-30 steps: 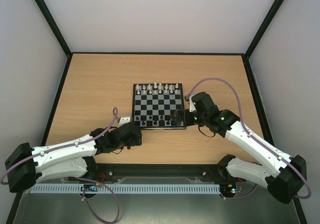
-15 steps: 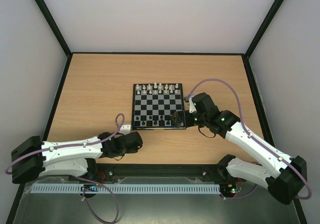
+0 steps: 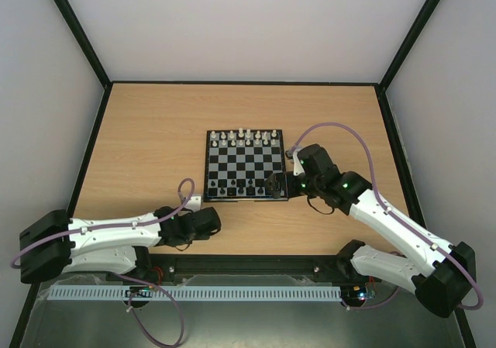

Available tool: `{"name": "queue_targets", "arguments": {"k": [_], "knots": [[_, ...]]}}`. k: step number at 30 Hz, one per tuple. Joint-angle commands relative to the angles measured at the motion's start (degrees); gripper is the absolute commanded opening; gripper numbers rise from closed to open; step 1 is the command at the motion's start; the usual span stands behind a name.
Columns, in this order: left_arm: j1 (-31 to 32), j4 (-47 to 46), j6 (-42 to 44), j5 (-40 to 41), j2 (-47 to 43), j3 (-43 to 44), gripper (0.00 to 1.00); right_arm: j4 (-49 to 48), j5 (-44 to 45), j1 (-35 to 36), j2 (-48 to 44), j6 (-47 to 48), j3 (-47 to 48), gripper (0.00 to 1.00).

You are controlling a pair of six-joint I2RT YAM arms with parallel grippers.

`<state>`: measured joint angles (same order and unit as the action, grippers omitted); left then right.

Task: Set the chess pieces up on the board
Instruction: Pick up the chess piece at the center of the board, then place the chess piece on the chessboard.

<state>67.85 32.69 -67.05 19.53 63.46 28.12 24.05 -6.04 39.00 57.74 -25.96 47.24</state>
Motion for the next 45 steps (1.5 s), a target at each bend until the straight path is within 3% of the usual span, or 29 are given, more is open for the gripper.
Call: {"name": "queue_targets", "arguments": {"k": [1, 14, 20, 31, 45], "knots": [[0.4, 0.8, -0.2, 0.3, 1.3, -0.6, 0.33, -0.1, -1.1, -0.2, -0.4, 0.4, -0.8, 0.99], [0.6, 0.2, 0.2, 1.0, 2.9, 0.0, 0.07, -0.2, -0.9, -0.2, -0.5, 0.3, -1.0, 0.99], [-0.3, 0.3, 3.6, 3.1, 5.0, 4.5, 0.08, -0.2, -0.6, -0.2, -0.8, 0.2, -1.1, 0.99], [-7.8, -2.1, 14.8, 5.4, 8.5, 13.0, 0.08, -0.1, 0.2, -0.2, -1.8, 0.0, -1.3, 0.99], [-14.7, -8.5, 23.6, 3.0, 15.4, 17.6, 0.08, -0.2, 0.2, -0.2, -2.2, 0.0, -1.4, 0.99]]}}
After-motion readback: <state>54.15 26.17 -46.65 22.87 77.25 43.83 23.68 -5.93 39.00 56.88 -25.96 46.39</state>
